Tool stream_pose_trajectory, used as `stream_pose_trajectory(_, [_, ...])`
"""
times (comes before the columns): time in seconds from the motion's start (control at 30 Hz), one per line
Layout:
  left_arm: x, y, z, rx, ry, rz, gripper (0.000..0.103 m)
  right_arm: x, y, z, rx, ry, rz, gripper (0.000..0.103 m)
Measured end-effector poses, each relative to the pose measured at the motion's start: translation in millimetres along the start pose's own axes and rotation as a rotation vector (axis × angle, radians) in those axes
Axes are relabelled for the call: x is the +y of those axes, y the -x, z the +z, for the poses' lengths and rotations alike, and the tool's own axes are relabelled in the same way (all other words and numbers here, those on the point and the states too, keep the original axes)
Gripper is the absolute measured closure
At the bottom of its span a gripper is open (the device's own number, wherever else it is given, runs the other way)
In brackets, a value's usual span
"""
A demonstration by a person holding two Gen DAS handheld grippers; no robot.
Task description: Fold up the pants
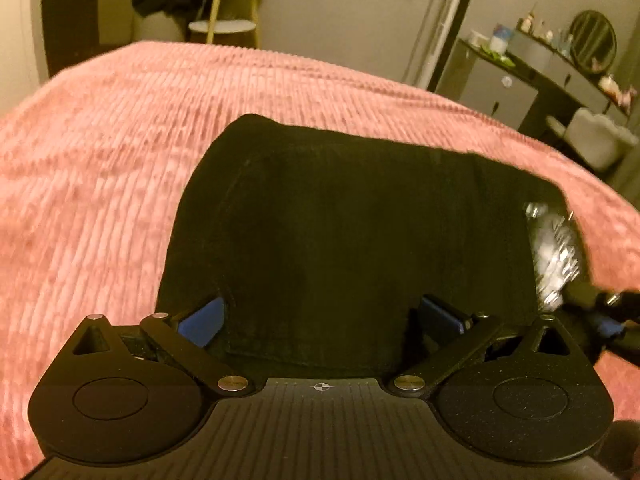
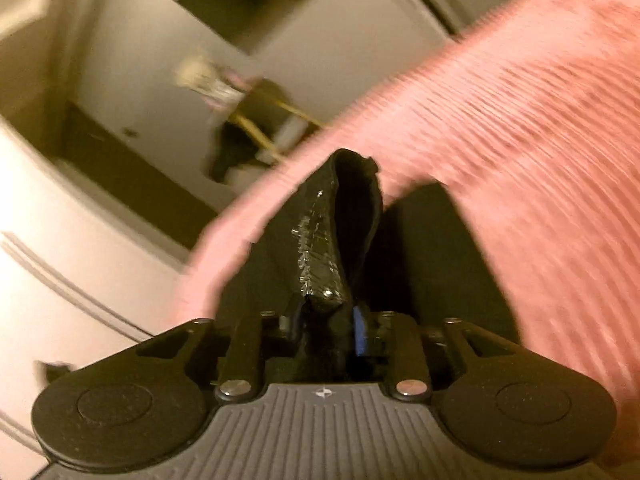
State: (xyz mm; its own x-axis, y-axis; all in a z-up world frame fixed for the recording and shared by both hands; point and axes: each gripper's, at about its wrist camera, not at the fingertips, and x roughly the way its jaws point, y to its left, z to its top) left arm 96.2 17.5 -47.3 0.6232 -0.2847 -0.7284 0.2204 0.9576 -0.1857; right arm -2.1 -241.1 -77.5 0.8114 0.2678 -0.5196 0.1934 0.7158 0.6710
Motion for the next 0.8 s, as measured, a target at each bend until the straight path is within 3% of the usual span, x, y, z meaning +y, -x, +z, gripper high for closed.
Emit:
stream_pose_trajectory(0.07, [8.7,4.8,0.9,-0.016,0.048,-0.029,0.0,-2.3,-5.2,-0.2,0.027,-0.013,0.006,0.051])
stream_pose_trajectory(0.1, [16.5,9.1,1.4,-0.033,0.096,-0.053,0.0,0.4,-6.1,1.1,0.031,0.001,0.014,0.037])
stream_pose_trajectory(0.17, [31.9,15.8,3.5,-0.069,0.187,-0.073,0.0,3.3,-7.7,1.2,0.031,0.026,-0.014,0.03])
stream_pose_trajectory(0.23, [42.0,19.1,2.7,-0.087,0.246,-0.055,0.0,-2.4,-10.7,1.9,0.044,-0.016,-0.024,0.03])
stream_pose_trajectory(0.33, [46.9,16.1,2.1,-0.067,0.267,-0.069,0.0,-16.7,-4.5,2.2,0.035,-0.115,0.027,0.03])
stream_pose_trajectory(0.53, [30.1,7.0,2.6,-0.04,0.143,-0.07,0.0,-24.1,-17.0,5.0,0.079,-0.159,0.083,0.028])
stream_pose_trajectory(0.57, [27.7,6.0,2.4,-0.037,0.127,-0.07,0.0,-23.3,-19.9,5.9,0.086,-0.152,0.091,0.03])
stream_pose_trajectory(0.6, [26.7,5.4,1.9,-0.036,0.117,-0.067,0.0,-22.8,-24.3,7.5,0.088,-0.143,0.107,0.047])
stream_pose_trajectory(0.67, [24.8,8.6,-0.2,-0.036,0.115,-0.069,0.0,-21.0,-30.6,8.6,0.093,-0.126,0.117,0.065])
stream_pose_trajectory(0.73, [27.7,8.5,-0.9,-0.032,0.139,-0.073,0.0,-20.3,-33.6,8.4,0.095,-0.12,0.124,0.066])
stream_pose_trajectory(0.8, [30.6,8.6,-1.0,-0.032,0.162,-0.082,0.0,-20.1,-37.9,9.4,0.103,-0.121,0.127,0.057])
